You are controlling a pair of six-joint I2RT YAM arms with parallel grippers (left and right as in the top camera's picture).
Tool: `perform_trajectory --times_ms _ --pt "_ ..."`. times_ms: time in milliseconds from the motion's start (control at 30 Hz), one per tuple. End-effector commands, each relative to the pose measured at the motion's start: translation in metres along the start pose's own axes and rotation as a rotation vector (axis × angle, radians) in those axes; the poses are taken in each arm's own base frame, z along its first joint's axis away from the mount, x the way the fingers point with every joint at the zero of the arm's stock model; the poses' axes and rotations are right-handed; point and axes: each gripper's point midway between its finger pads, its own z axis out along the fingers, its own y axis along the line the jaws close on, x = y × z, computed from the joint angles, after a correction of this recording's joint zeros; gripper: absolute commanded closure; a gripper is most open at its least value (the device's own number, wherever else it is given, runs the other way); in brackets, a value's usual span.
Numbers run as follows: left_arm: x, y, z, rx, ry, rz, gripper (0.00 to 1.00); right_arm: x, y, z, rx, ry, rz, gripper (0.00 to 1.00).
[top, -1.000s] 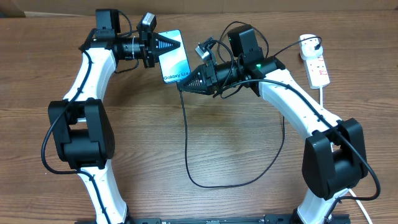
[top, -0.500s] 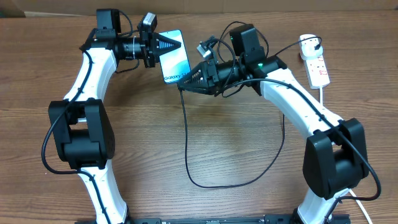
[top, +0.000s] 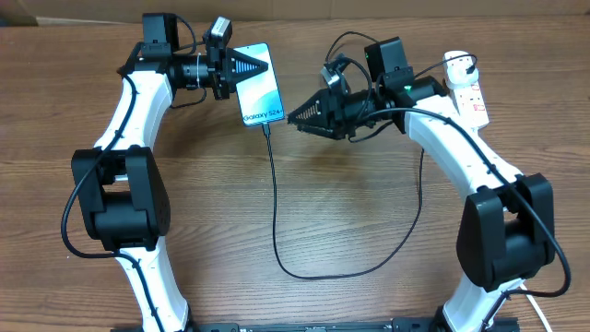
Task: Plug charger to phone and switch on socket
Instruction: 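Open the right gripper and pull it back from the plugged phone, then lower the phone flat onto the table with the left gripper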
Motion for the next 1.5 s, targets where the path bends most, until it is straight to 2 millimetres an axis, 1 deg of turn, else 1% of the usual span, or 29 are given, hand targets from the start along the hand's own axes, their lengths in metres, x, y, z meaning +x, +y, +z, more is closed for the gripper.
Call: perform_trajectory --times_ms 0,167,367,433,467,600,767,867,967,1067,1167,1300,1367,1467 --pt "-0.001 0.002 0.007 -0.012 0.007 0.064 0.96 -0.013 -0.011 -0.024 0.131 -0.087 -0.074 0.54" --pt "-0.004 0.022 0.006 -0.108 -0.037 0.026 0.96 -0.011 -0.035 -0.037 0.236 -0.102 -0.04 0.54" --pt "0.002 0.05 0.009 -0.252 -0.059 -0.025 0.96 -0.011 -0.048 -0.043 0.297 -0.112 -0.019 0.54" --pt "0.003 0.052 0.011 -0.27 -0.06 -0.031 0.96 -0.01 -0.051 -0.044 0.313 -0.11 -0.01 0.53" --pt "0.003 0.053 0.012 -0.276 -0.06 -0.029 0.96 -0.009 -0.051 -0.045 0.319 -0.108 -0.009 0.53" --pt "0.004 0.07 0.009 -0.402 -0.076 -0.022 0.96 -0.006 -0.05 -0.054 0.388 -0.092 -0.024 0.52" --pt "0.018 0.1 -0.002 -0.601 -0.044 -0.009 0.96 -0.006 -0.043 -0.067 0.465 -0.082 -0.041 0.52" --pt "0.027 0.116 -0.011 -0.714 -0.018 -0.002 0.96 -0.006 -0.039 -0.071 0.478 -0.082 -0.046 0.51" --pt "0.031 0.124 -0.016 -0.783 0.005 0.028 0.96 -0.005 -0.039 -0.071 0.479 -0.08 -0.043 0.51" --pt "0.033 0.129 -0.016 -0.821 0.049 0.113 0.96 -0.004 -0.038 -0.07 0.479 -0.075 -0.042 0.51" --pt "0.032 0.137 -0.022 -0.883 0.081 0.182 0.96 -0.002 -0.038 -0.069 0.48 -0.069 -0.041 0.52" --pt "0.028 0.143 -0.02 -0.903 0.089 0.224 0.96 -0.001 -0.038 -0.066 0.49 -0.064 -0.047 0.51" --pt "0.021 0.144 -0.019 -0.903 0.058 0.215 0.96 0.0 -0.039 -0.064 0.503 -0.061 -0.051 0.52" --pt "0.01 0.146 -0.018 -0.899 -0.014 0.157 0.96 0.001 -0.038 -0.06 0.51 -0.053 -0.059 0.52"
